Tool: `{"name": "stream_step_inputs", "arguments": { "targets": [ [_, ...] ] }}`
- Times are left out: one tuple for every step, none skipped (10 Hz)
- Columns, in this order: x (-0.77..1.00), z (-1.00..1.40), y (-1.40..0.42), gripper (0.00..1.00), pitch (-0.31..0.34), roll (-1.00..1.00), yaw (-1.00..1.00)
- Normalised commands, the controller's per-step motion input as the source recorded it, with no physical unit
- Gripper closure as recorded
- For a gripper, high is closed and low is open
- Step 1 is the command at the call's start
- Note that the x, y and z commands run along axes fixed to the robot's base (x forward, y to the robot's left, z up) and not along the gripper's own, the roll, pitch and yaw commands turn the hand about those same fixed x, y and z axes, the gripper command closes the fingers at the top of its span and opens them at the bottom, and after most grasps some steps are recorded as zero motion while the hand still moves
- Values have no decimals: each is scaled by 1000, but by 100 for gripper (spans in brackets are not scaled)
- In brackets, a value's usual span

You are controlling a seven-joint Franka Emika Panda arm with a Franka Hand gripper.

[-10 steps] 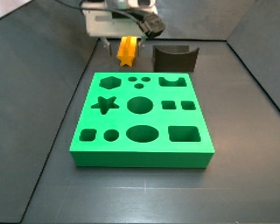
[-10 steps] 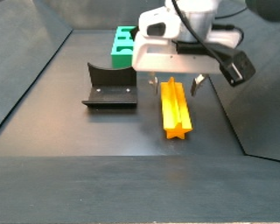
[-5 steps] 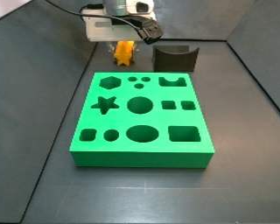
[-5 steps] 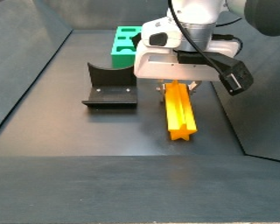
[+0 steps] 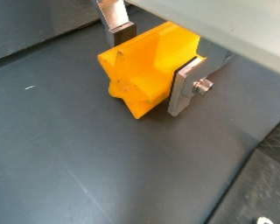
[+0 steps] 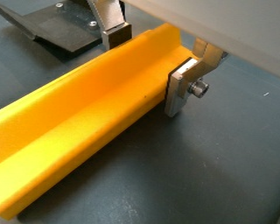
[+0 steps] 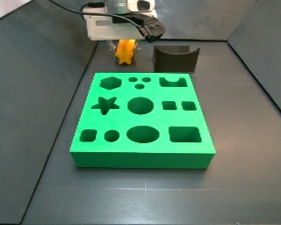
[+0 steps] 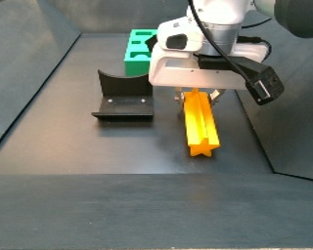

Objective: Pick up the star object. Move up. Place the star object on the fixture. Regrasp the star object. Move to above the board. Insert the star object.
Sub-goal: Pick up the star object, then move up, then place the star object on the fixture.

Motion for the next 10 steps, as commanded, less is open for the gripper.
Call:
{"name": "stream_step_inputs", "arguments": {
  "targets": [
    [0, 0, 0, 100, 0, 0, 0],
    [0, 0, 0, 100, 0, 0, 0],
    [0, 0, 0, 100, 0, 0, 0],
    [0, 833, 0, 100, 0, 0, 0],
    [41, 831, -61, 100, -7, -11, -38],
    [-1, 719, -50, 100, 23, -14, -30],
    [-6, 598, -29, 100, 33, -12, -22],
    [-9, 408, -14, 100, 41, -9, -16],
    [-12, 309, -10, 100, 41, -7, -14],
    [0, 1000, 0, 100, 0, 0, 0]
  ]
}}
